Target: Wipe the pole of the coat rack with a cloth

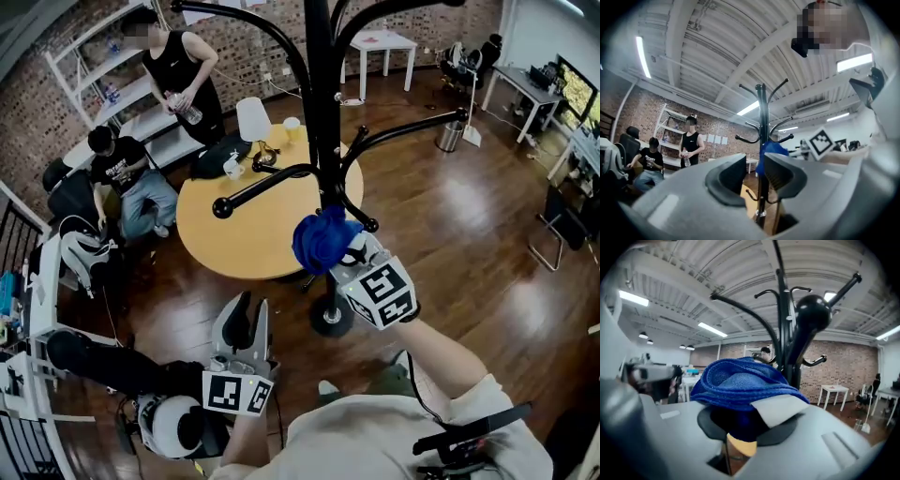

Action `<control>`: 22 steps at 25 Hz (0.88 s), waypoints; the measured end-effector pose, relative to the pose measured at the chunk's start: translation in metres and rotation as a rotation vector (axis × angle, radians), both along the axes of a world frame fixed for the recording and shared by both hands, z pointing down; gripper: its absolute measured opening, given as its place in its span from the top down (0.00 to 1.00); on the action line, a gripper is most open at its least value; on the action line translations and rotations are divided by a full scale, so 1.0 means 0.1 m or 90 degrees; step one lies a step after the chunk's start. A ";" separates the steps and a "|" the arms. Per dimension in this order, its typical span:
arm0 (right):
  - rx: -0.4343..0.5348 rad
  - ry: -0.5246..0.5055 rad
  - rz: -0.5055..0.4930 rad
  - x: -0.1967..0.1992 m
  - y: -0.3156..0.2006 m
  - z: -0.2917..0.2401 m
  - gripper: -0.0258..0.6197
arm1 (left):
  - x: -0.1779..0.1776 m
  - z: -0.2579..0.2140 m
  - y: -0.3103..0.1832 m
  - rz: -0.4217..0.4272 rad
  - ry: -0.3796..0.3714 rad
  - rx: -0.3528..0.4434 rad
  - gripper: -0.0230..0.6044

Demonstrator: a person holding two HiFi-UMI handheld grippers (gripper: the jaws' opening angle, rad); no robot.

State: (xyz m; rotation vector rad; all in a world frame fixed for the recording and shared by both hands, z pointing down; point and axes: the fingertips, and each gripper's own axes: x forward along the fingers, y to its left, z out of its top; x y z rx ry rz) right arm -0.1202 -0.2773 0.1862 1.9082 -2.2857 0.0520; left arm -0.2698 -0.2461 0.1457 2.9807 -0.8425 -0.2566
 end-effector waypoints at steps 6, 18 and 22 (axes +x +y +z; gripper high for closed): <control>0.018 0.033 0.031 0.03 -0.26 0.03 0.81 | 0.21 0.11 0.15 0.048 0.004 -0.026 0.79; -0.124 -0.014 0.010 0.16 -0.15 1.82 0.81 | 0.45 0.37 0.15 0.015 -0.053 -0.042 0.79; -0.033 0.002 -0.070 0.51 0.17 1.01 0.81 | 0.85 0.32 0.24 0.009 -0.060 -0.024 0.79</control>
